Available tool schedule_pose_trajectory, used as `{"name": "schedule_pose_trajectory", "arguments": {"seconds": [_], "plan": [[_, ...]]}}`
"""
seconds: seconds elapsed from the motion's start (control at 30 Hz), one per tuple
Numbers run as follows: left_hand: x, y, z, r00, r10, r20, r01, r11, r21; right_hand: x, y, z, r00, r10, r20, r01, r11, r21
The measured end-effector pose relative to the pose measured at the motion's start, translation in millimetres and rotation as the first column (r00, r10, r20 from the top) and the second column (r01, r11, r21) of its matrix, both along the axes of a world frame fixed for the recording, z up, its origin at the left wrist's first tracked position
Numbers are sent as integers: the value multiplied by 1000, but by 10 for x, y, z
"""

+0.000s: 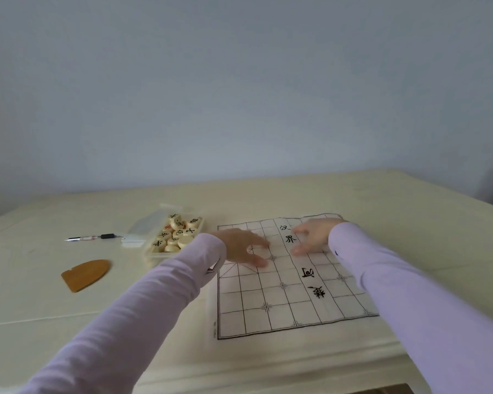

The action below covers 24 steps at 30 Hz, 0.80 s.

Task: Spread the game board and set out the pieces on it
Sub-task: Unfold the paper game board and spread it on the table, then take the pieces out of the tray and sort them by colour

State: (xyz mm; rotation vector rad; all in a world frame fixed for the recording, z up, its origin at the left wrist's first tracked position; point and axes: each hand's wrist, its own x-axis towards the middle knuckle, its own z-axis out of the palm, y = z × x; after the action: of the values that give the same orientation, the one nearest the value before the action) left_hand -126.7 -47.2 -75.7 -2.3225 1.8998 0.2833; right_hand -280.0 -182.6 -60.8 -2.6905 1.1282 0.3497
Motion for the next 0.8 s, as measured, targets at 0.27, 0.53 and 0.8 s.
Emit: {"name": "schedule_pose_trajectory", "arguments": {"seconds": [0.27,0.53,0.8], "plan": [[317,116,-29,994,97,-41,-97,995,2,81,-8,-64,1000,5,9,-5,999,43],[585,564,235,966,259,-15,-237,857,-458,259,316,21,982,148,118,-165,975,147],[755,1070,159,946,314,-86,-325,901,-288,600,817,-59,968,250,17,-250,959,132]]}}
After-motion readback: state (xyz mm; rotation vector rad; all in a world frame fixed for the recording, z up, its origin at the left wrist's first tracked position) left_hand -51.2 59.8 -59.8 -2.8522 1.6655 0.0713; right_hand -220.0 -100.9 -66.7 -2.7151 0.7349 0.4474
